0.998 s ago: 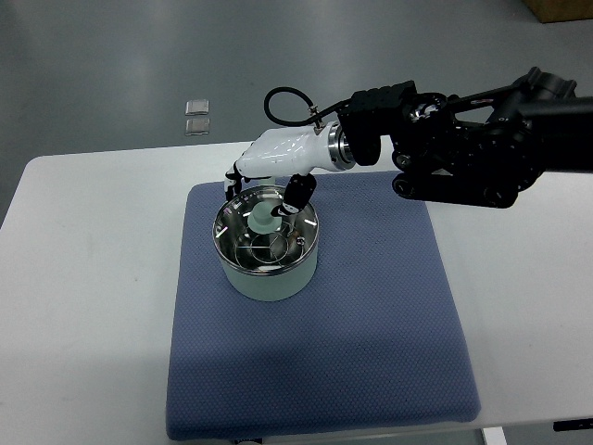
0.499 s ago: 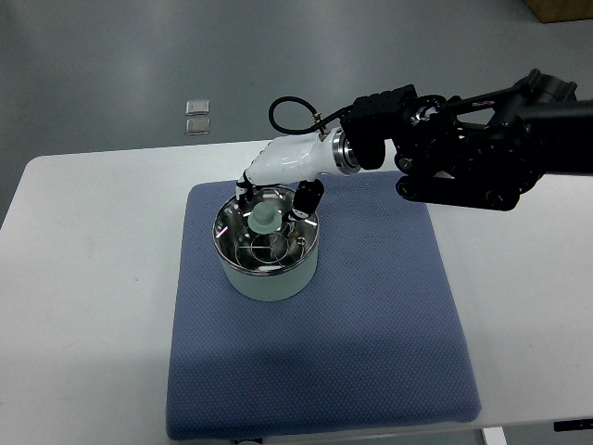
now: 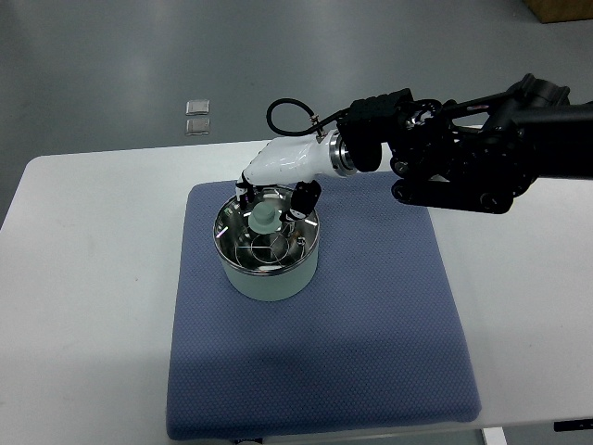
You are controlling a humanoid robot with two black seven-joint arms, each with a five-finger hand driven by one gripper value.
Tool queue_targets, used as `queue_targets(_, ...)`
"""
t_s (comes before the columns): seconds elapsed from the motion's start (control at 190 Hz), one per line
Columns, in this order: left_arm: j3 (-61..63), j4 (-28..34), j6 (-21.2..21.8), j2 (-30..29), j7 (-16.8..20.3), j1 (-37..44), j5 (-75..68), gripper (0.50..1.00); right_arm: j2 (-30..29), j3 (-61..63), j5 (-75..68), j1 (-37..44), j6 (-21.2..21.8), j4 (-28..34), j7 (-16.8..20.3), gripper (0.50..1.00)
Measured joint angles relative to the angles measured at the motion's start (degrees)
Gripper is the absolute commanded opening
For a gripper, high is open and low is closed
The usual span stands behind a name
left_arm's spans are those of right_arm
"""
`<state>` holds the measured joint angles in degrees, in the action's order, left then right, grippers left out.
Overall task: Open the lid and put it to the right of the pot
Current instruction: 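Close the right hand fingers around the green lid knob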
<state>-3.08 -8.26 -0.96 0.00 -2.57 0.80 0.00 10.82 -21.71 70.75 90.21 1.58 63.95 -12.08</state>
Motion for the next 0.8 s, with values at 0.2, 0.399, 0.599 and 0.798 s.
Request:
queue_targets(0.2, 0.0, 0.0, 0.0, 0.0, -0.01, -0.02, 0.0, 1.0, -0.42, 0.0, 0.0, -0.19, 0.06, -0.05, 0.12, 0.699)
queue_targets(0.399, 0.0, 0.0, -0.02, 0.0, -0.02, -0.01, 0.0, 1.0, -0.45, 0.0, -0.06, -0.21, -0.01, -0.31, 0.71, 0.68)
queue_targets(0.599, 0.0, 0.0, -0.02, 0.0, -0.02, 0.01, 0.0, 1.0, -0.68, 0.0, -0.09, -0.21, -0.08, -0.41, 0.9, 0.676)
queue_targets(0.798, 0.0, 0.0, -0.02, 0.0, -0.01, 0.0, 0.0, 1.0, -0.78, 0.0, -0.09, -0.26, 0.24, -0.41, 0.92, 0.676)
